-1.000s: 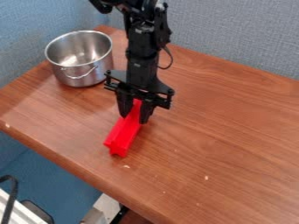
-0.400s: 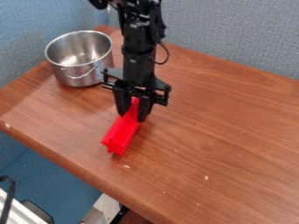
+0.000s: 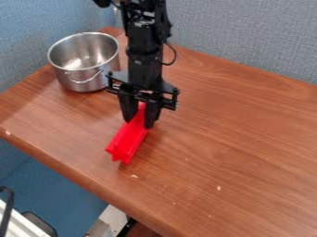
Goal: Put the red object in the metal pot
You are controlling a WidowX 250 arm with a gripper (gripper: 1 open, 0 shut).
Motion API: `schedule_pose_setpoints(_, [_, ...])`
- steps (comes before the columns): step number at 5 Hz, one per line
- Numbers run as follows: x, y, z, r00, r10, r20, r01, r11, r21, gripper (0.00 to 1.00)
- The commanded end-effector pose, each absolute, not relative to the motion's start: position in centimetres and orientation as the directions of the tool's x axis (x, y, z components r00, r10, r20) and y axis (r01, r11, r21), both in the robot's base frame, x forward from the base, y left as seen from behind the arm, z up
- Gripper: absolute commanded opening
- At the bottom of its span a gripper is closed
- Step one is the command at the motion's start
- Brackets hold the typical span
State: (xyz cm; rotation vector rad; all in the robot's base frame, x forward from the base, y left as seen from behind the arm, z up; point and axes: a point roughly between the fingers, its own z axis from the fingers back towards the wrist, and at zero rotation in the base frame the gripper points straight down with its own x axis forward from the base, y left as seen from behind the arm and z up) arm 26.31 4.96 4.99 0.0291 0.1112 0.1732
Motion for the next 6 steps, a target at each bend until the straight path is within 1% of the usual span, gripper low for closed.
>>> schedule_pose_setpoints(1, [27.21,5.67,7.13,0.982,0.184,-0.038,-0.183,0.983,0.023,0.0])
schedule_pose_setpoints(3, [27.16,5.64,7.37,0.984,0.171,-0.051,-0.172,0.985,-0.011,0.0])
schedule_pose_setpoints(6, [27.18,5.53,7.5,0.987,0.147,-0.06,-0.15,0.988,-0.041,0.0])
